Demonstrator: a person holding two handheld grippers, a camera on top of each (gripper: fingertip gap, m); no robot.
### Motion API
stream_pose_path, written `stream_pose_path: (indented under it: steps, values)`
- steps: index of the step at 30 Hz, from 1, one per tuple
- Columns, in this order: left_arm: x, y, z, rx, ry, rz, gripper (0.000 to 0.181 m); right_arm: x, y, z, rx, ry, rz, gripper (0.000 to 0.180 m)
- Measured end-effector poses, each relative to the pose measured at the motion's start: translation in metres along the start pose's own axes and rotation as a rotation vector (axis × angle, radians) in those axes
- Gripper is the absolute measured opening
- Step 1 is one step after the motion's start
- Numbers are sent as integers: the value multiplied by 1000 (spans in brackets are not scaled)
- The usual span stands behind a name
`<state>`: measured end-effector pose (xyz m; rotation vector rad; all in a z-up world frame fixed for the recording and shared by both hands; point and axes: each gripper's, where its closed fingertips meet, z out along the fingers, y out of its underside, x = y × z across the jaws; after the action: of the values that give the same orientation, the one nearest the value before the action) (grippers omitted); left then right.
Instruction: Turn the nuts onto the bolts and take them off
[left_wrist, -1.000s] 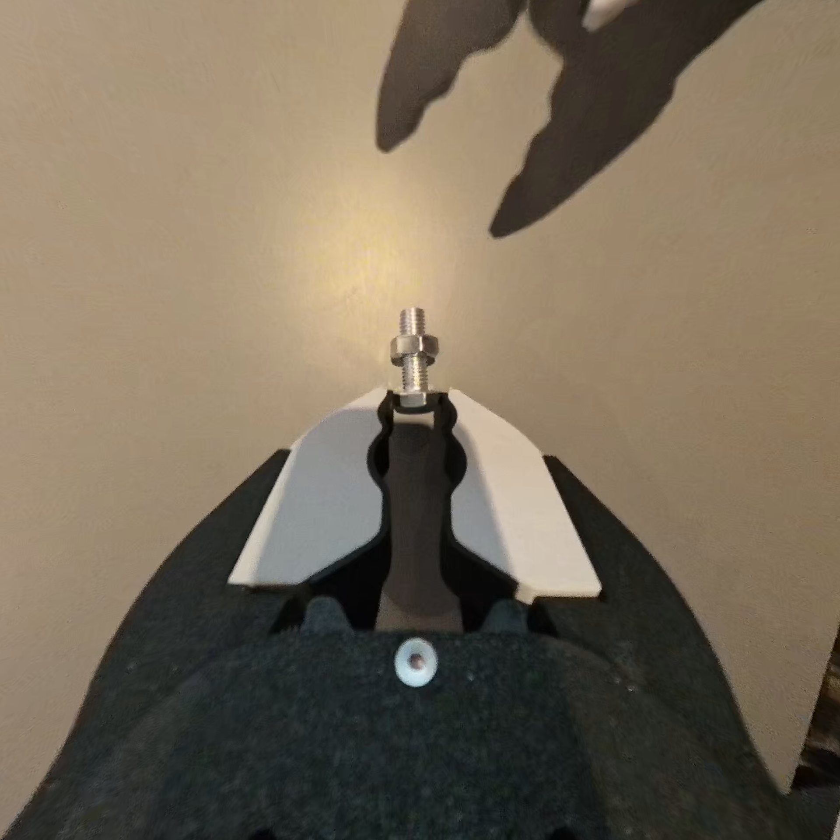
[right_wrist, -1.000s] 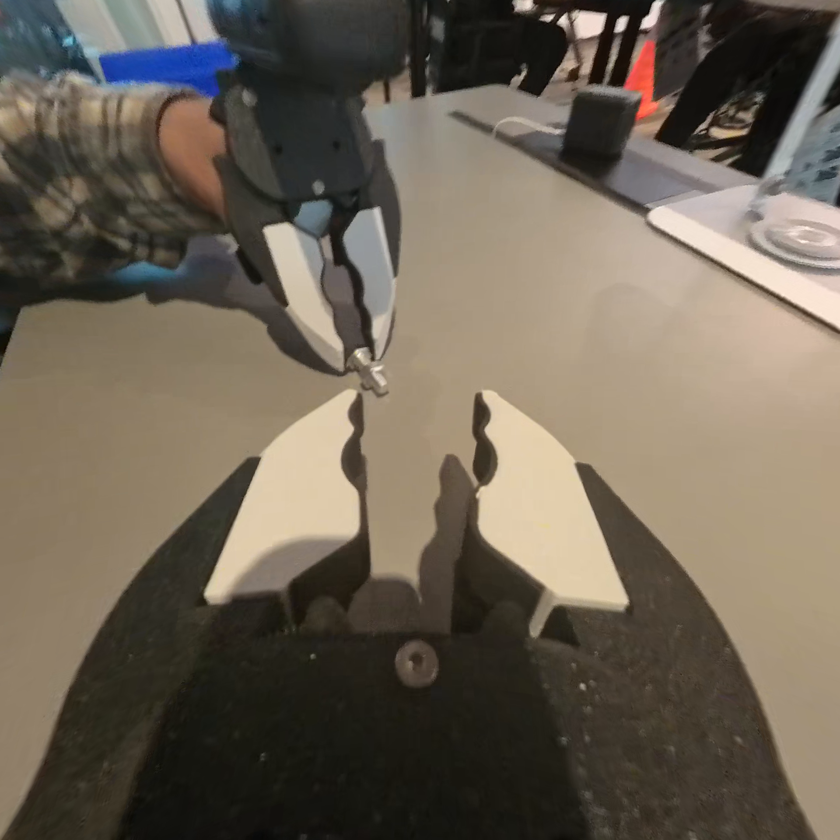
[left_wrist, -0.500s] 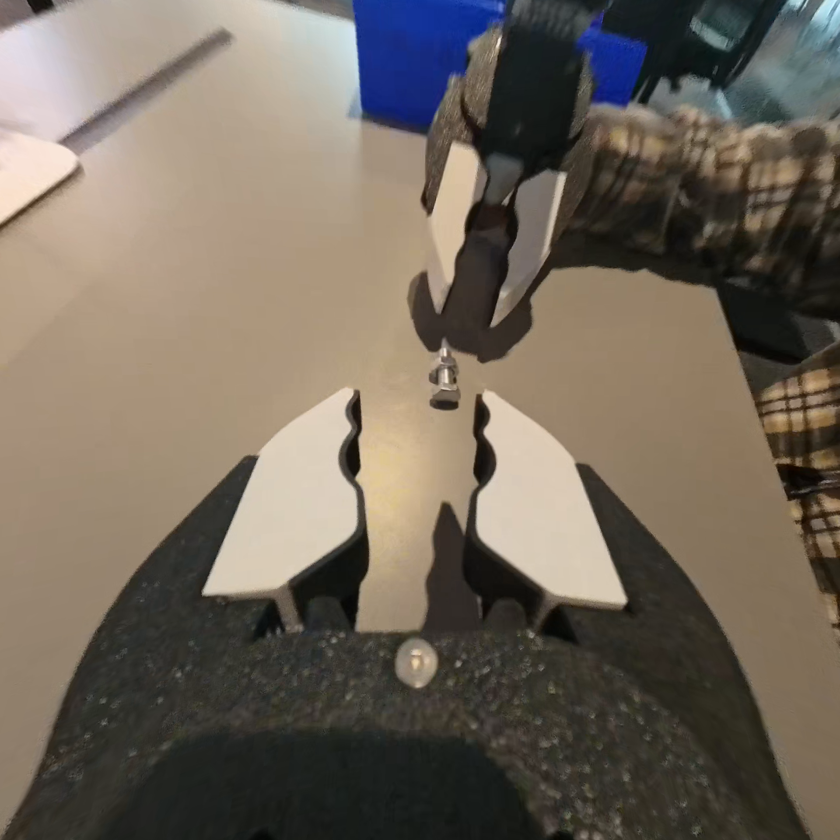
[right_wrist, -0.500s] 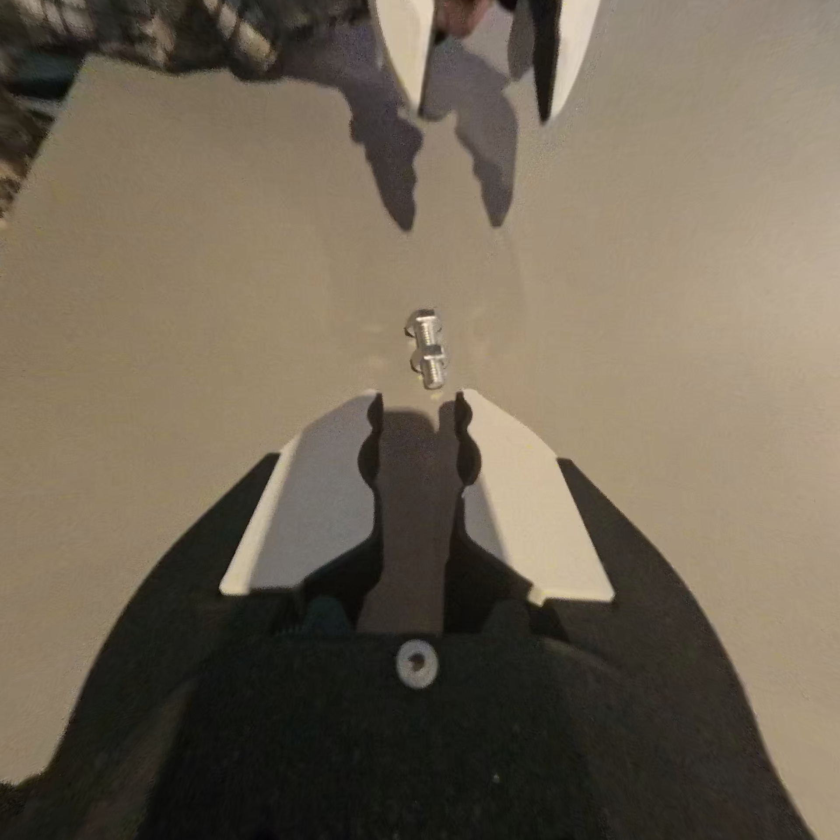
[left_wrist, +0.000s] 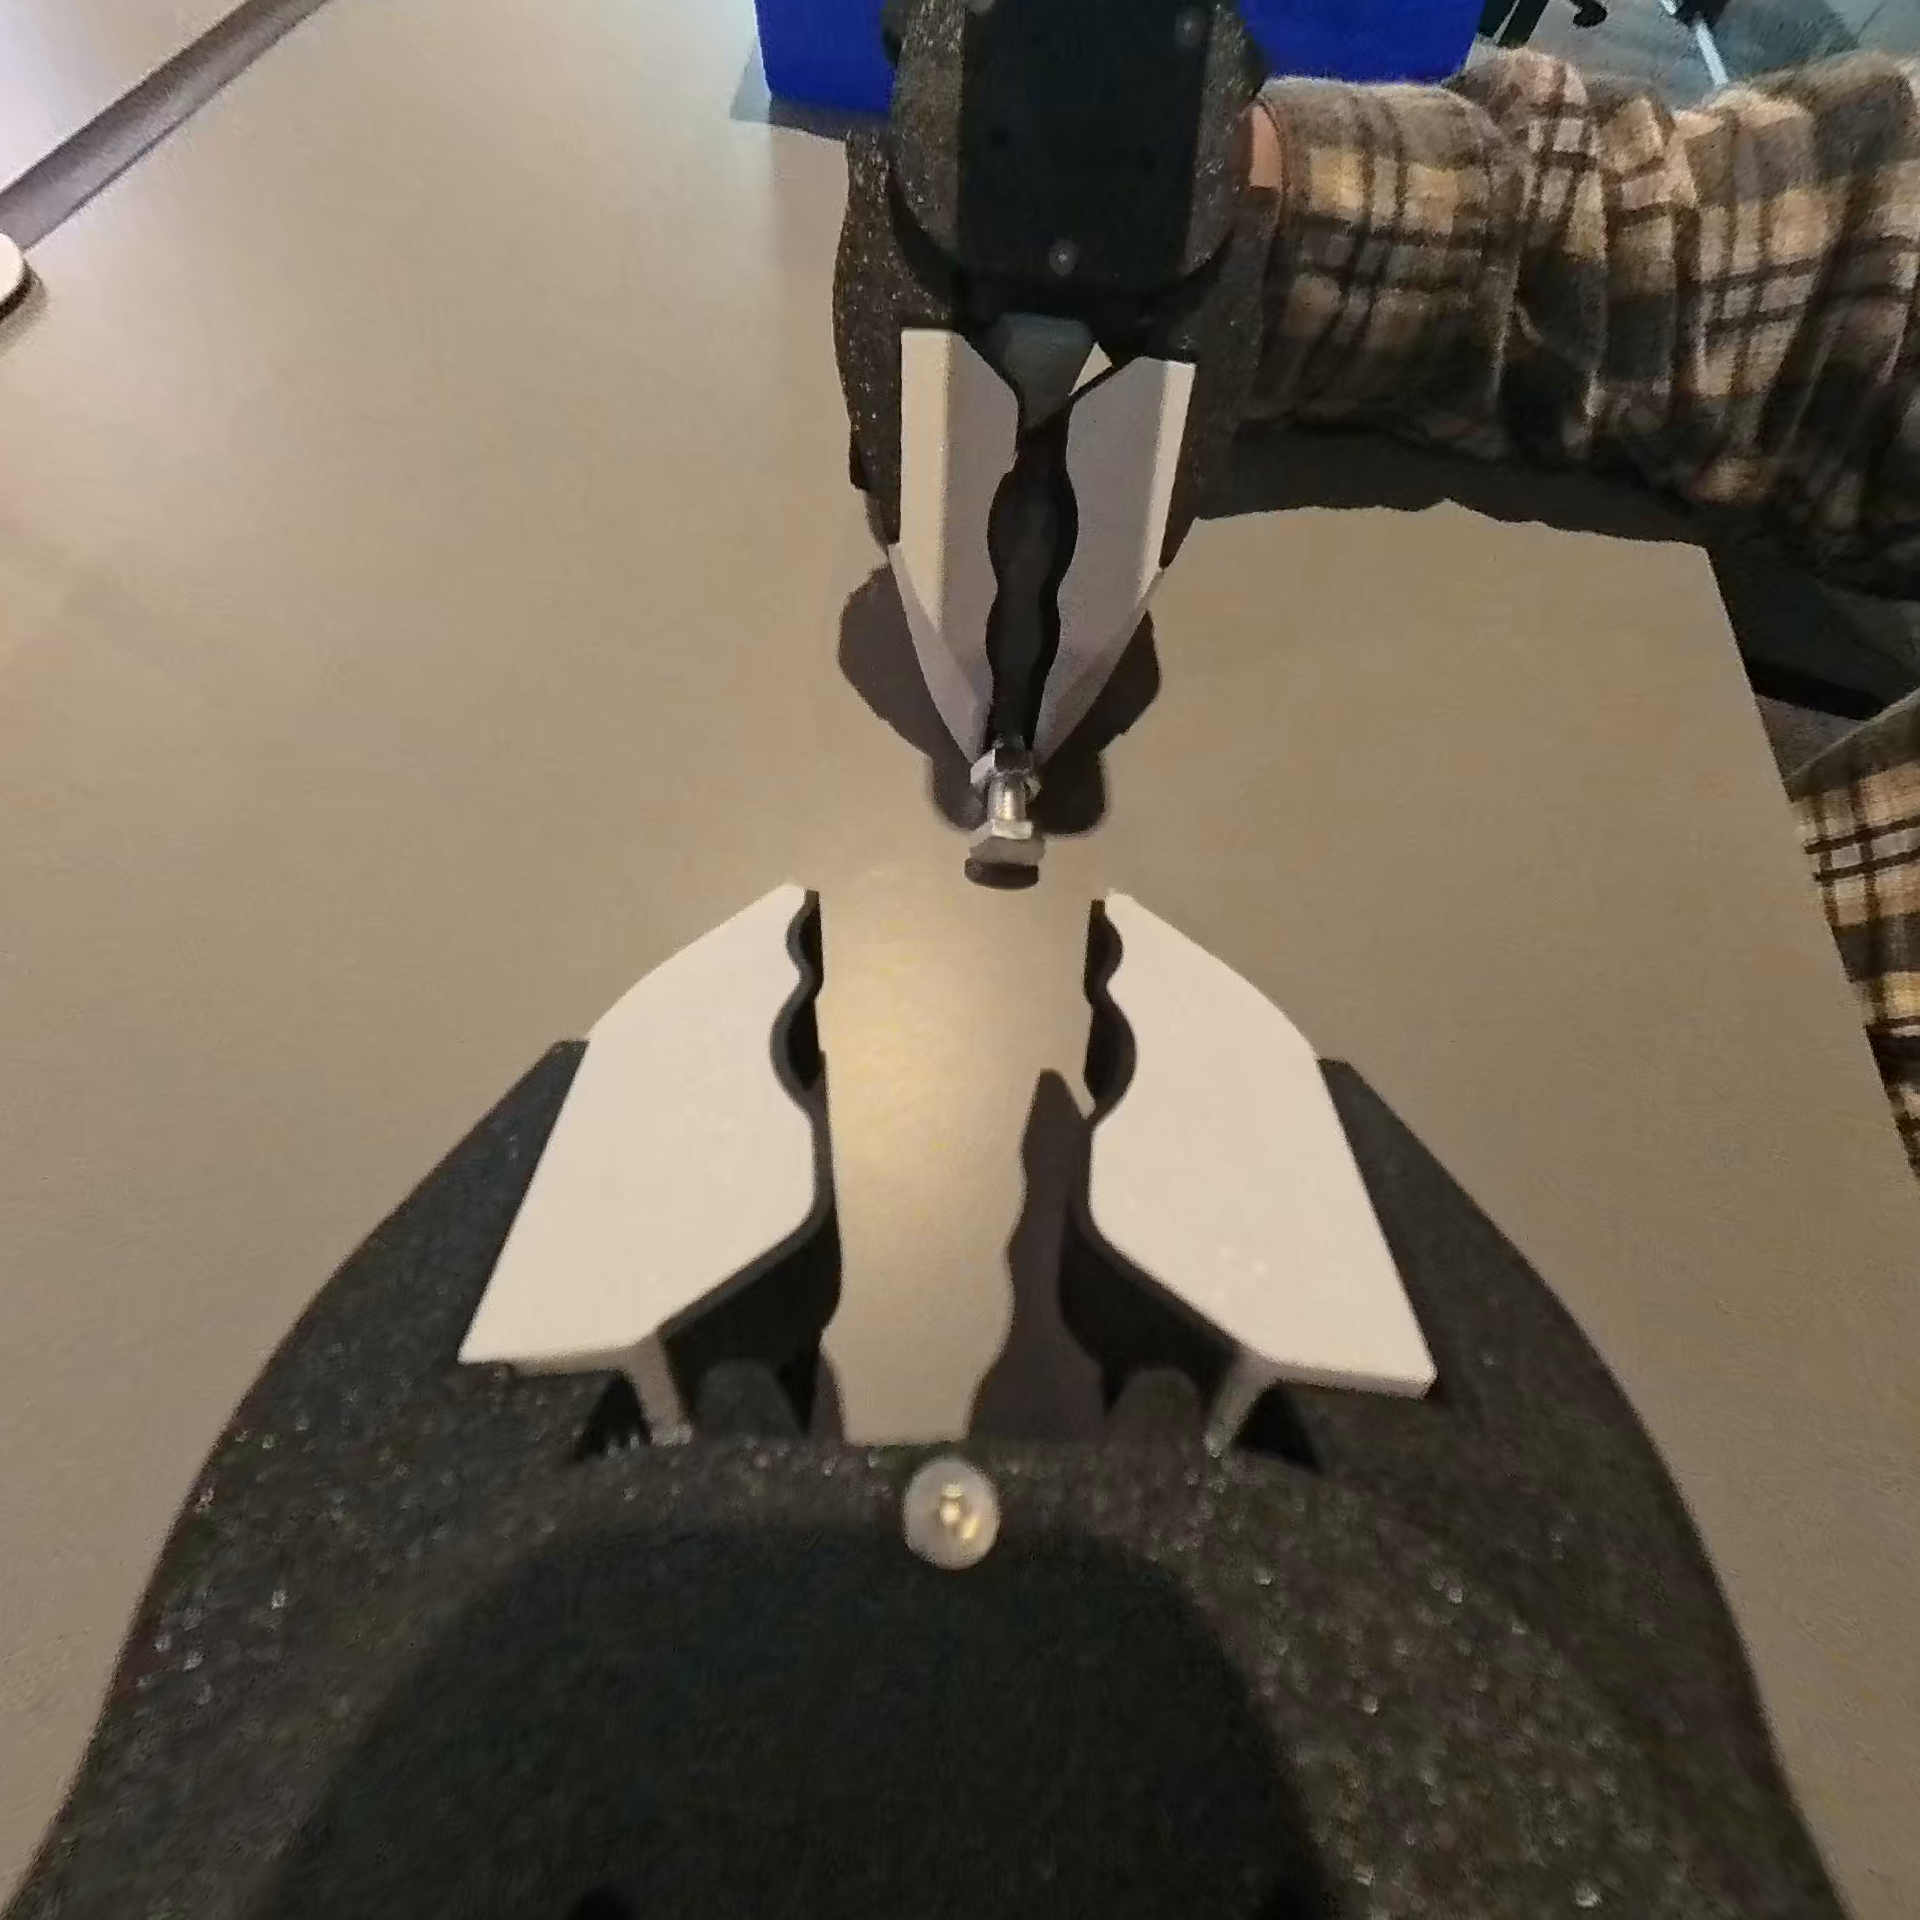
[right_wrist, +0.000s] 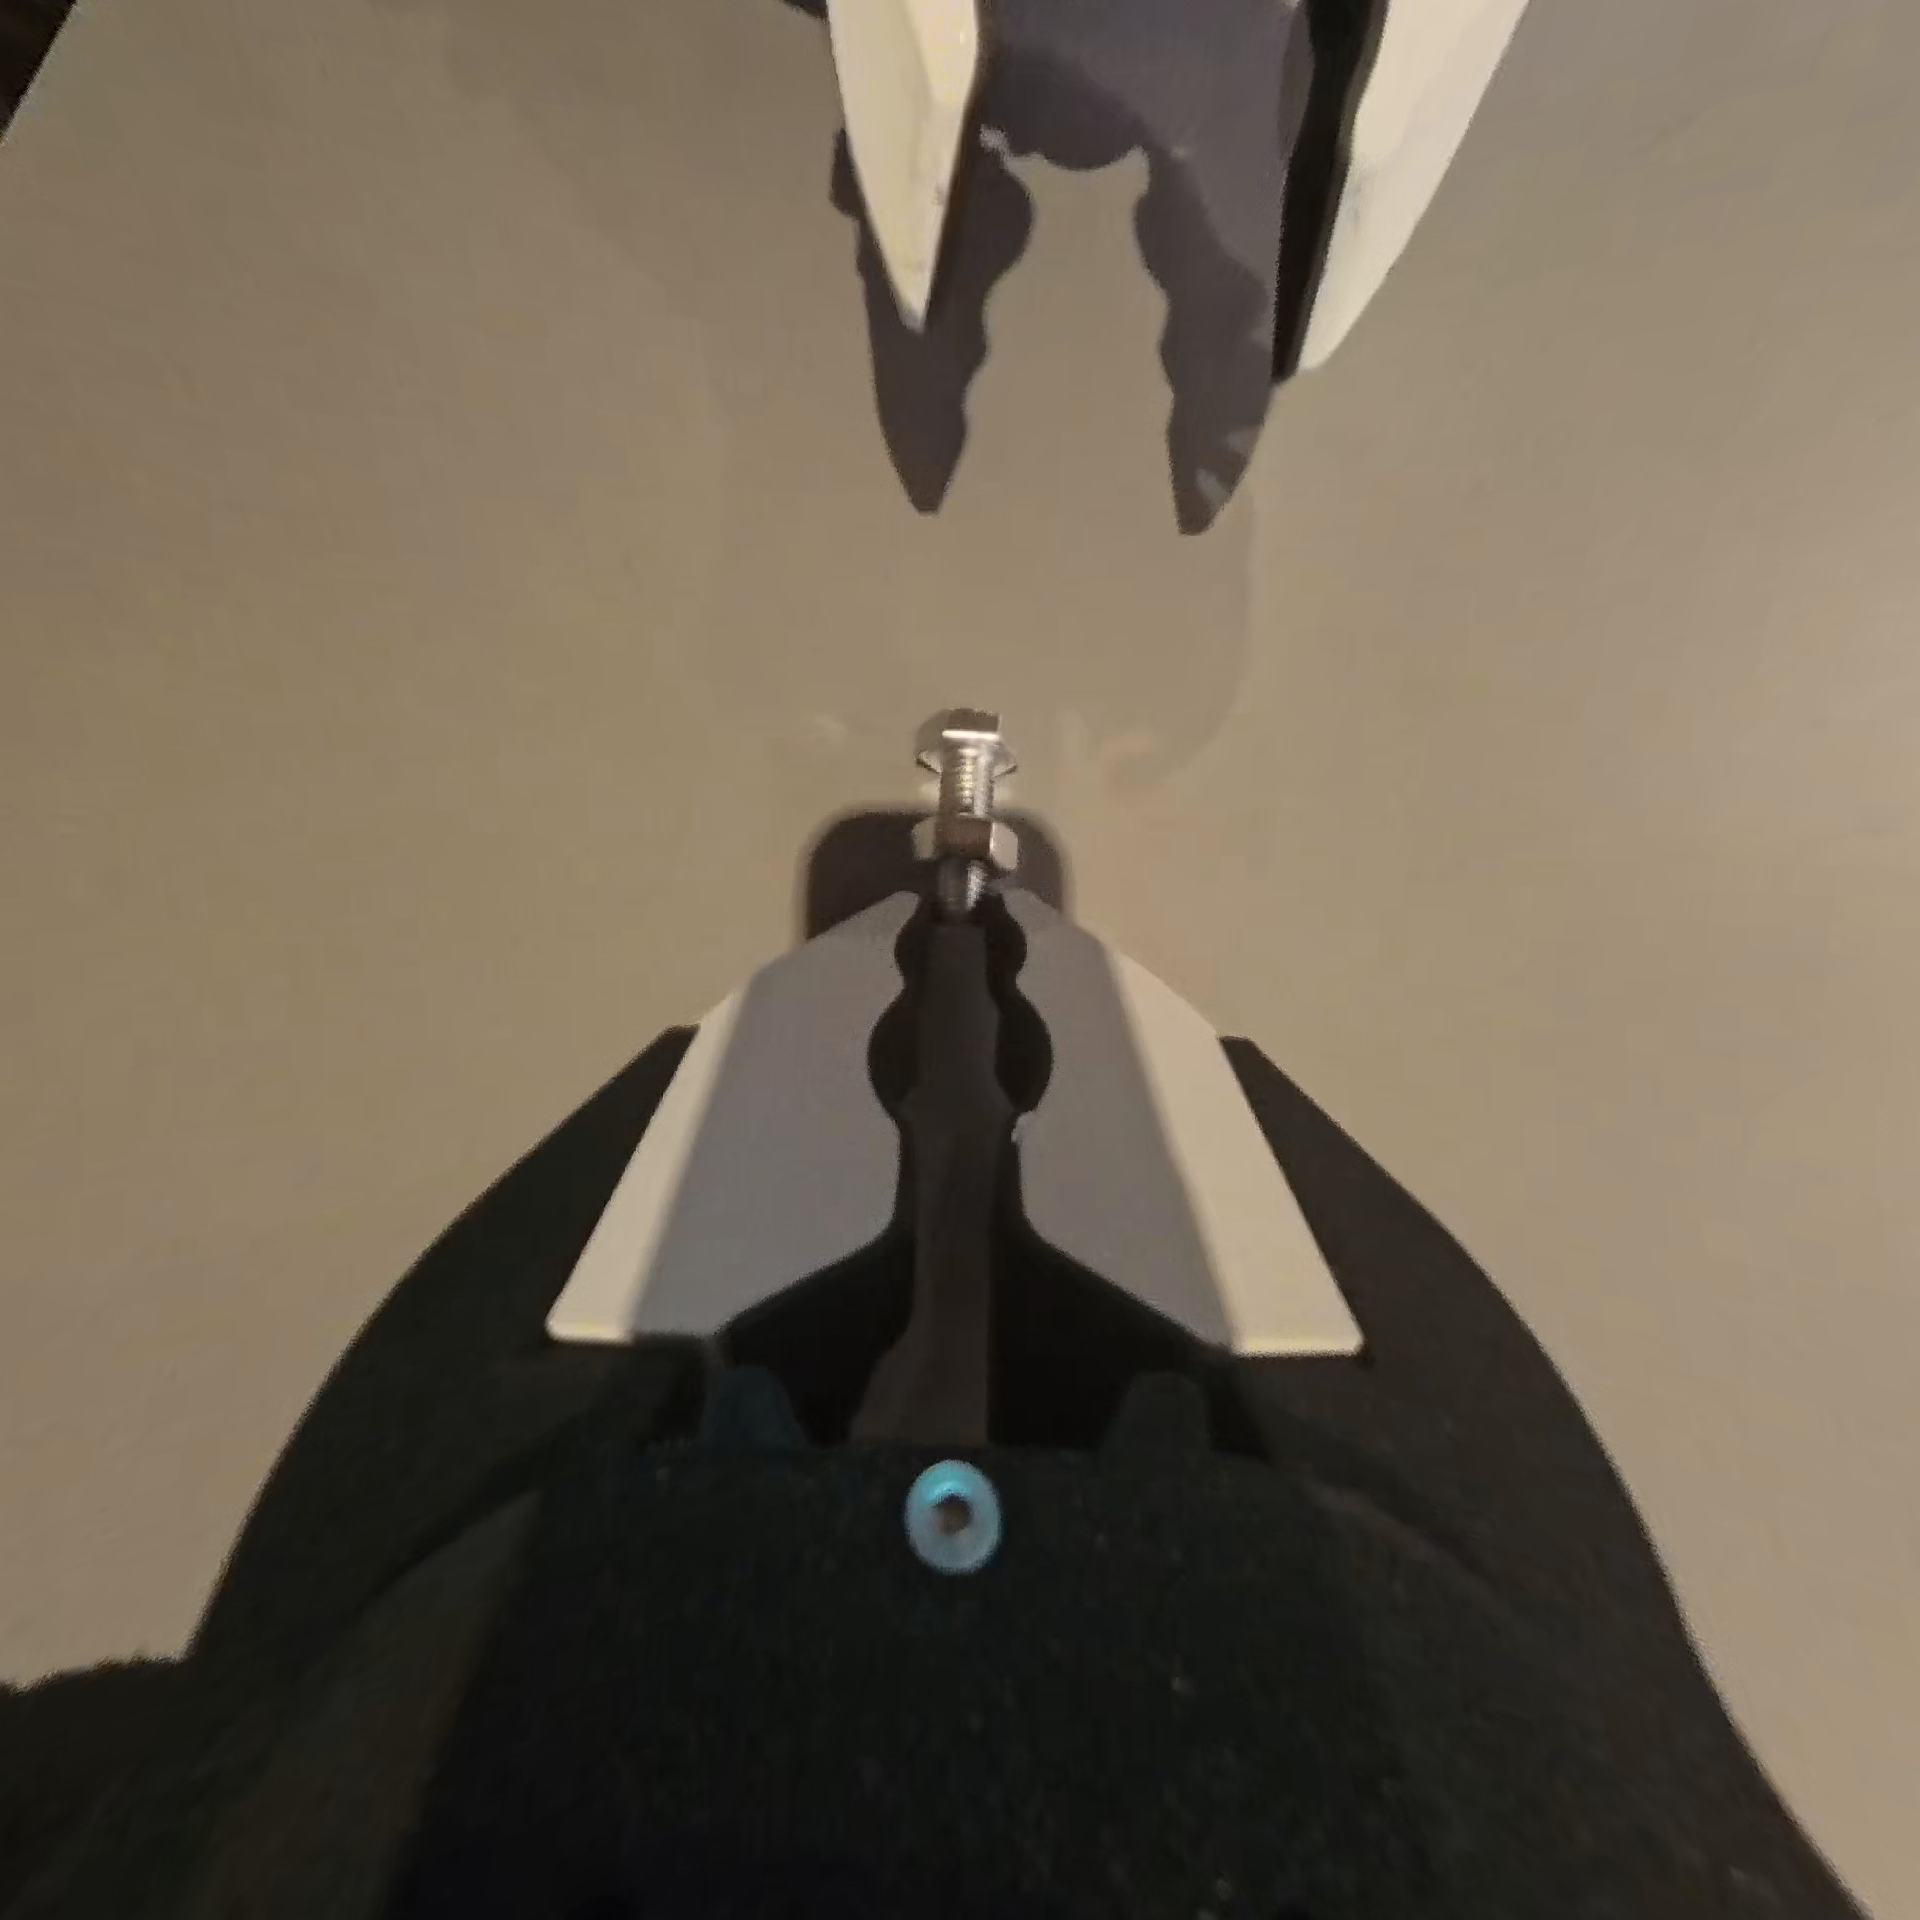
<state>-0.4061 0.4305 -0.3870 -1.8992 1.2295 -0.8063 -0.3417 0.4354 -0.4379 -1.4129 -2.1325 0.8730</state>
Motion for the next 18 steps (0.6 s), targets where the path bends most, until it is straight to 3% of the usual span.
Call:
stream_pose_path:
  steps: [4, 18]
  values:
    - [1, 3, 9, -42, -21, -2, 48, -2, -3, -11, -23, 1, 25, 9]
    - [32, -14, 46, -68, 9, 19, 45, -15, -32, -53, -478, -35, -29, 9]
